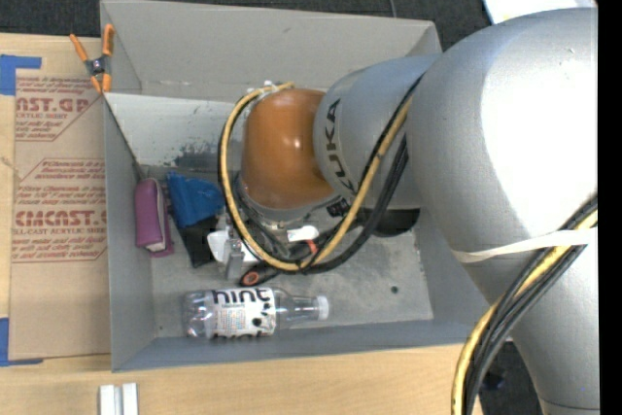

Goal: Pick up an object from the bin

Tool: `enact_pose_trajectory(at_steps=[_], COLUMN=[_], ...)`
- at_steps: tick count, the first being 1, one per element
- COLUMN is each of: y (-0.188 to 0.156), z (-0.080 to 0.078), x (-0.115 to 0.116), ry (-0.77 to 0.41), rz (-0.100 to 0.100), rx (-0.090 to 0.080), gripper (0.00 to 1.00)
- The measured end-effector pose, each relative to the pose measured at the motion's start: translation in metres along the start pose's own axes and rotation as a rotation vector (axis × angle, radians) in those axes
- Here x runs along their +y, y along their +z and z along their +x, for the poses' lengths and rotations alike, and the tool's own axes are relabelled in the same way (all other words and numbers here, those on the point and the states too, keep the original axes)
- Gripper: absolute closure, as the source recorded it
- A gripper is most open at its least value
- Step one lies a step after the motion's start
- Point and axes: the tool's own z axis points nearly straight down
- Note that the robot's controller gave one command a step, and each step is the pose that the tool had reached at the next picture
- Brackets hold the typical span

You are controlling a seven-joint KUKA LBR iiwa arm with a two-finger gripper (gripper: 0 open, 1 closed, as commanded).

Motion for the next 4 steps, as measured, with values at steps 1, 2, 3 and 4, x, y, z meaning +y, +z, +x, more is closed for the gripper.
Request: enact_pose_trajectory(at_steps=[1, 2, 3, 4], y=[-0.0012, -0.0085, -0.0008, -0.0008], z=[0.0173, 0.0104, 0.0112, 0.0112], x=[-0.0215, -0.0164, -0.0244, -0.0244], ry=[0.053, -0.001, 0.060, 0.061], rz=[-0.003, 0.000, -0.005, -0.005], rx=[-0.005, -0.002, -0.008, -0.008], gripper=[1.00, 1.00, 1.00, 1.00])
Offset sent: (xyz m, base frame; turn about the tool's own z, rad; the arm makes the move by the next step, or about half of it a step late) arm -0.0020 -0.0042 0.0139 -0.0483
